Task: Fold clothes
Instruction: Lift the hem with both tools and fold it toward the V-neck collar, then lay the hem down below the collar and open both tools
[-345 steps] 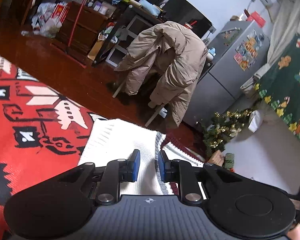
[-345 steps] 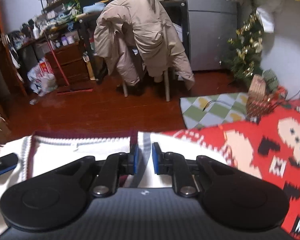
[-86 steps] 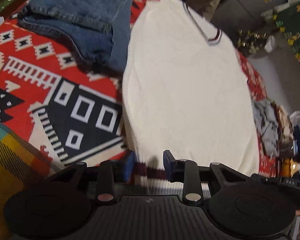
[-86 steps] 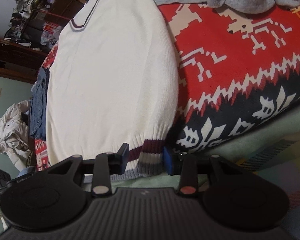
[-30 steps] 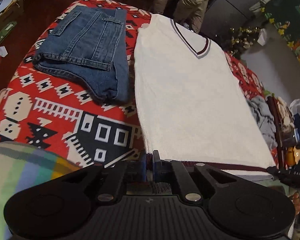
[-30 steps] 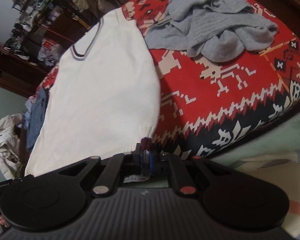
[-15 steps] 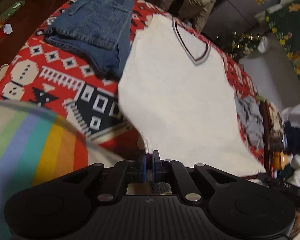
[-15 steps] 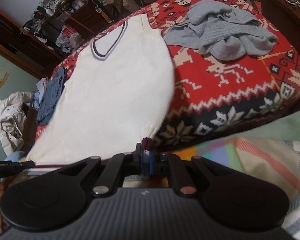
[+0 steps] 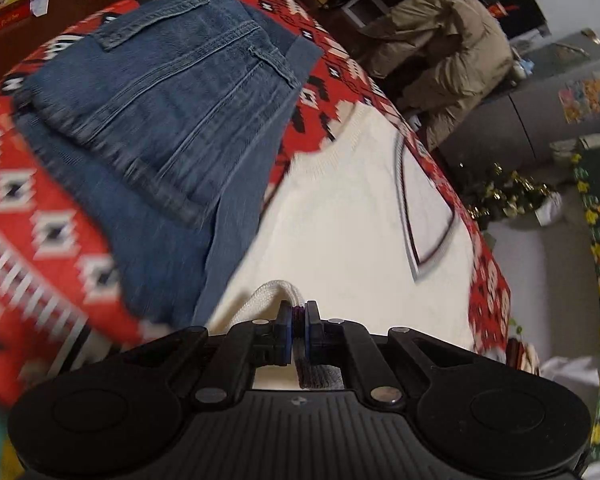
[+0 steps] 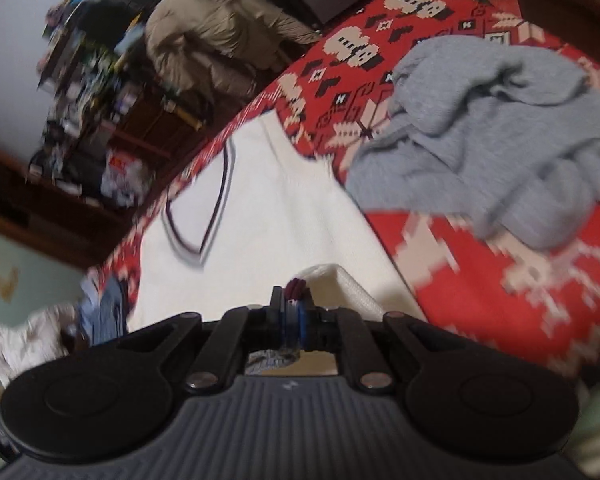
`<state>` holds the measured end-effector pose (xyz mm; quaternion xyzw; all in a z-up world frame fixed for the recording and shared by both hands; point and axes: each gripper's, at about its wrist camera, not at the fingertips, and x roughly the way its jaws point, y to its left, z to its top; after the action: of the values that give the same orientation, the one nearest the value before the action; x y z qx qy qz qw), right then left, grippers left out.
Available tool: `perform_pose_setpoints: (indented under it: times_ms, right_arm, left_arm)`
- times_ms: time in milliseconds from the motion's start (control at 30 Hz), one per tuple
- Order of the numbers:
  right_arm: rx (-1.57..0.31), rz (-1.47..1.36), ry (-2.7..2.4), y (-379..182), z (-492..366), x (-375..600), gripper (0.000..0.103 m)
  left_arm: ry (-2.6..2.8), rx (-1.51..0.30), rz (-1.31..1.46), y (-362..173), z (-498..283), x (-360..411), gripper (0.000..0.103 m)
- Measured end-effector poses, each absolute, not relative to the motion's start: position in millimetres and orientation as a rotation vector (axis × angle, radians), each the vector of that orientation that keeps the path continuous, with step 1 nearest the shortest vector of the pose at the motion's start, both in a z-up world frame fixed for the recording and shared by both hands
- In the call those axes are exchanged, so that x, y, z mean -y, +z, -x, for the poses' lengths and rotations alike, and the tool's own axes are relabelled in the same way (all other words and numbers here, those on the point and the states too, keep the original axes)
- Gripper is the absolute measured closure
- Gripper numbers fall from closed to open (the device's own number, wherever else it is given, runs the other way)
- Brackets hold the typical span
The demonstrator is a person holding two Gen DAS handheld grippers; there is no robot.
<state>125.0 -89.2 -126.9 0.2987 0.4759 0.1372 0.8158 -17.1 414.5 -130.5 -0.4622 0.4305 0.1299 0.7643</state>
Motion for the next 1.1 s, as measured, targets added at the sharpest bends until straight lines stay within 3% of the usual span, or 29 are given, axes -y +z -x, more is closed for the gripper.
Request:
perform_pose_setpoints:
  times_ms: [233, 433, 467, 500, 533, 667, 900, 1100]
  right_arm:
    - [-1.002, -0.554, 0.264, -168.4, -167.6, 62.9, 0.096]
    - [-0.902, -0.612, 0.311, -168.7, -176.4, 61.0, 0.071]
    - [-0.868, -0.585, 0.297, -164.3, -175.3, 60.8, 0.057]
    - [-0.84, -0.549, 0.284, -160.4, -174.8, 60.7, 0.049]
    - [-0.834, -0.539, 0.276, -160.5, -175.4, 62.1, 0.049]
    - [-0.846, -0.554, 0.268, -169.1, -179.2, 69.9, 0.05]
    - [-0.742, -0.275, 0.395, -147.9, -167.1, 47.7, 0.05]
    - [-0.74, -0.057, 0.48, -147.2, -159.1, 23.0, 0.05]
  left_arm:
    - [0.237, -0.895, 0.966, -150.8, -36.8, -424.0, 0.093]
    - [0.212, -0.88, 0.807, -143.2, -40.1, -413.6, 0.086]
    - [0.207, -0.874, 0.802, -140.2, -38.1, -413.7, 0.074]
    - [0.207, -0.857, 0.811, -137.5, -35.4, -415.7, 0.048]
    - [0.209, -0.838, 0.841, -136.7, -32.6, -420.1, 0.04]
    - [0.229, -0.804, 0.892, -134.9, -24.9, -433.3, 0.045]
    - [0.181, -0.737, 0.491, -110.0, -27.1, -406.2, 0.051]
    - [0.141, -0.814, 0.34, -136.9, -42.6, -384.3, 0.054]
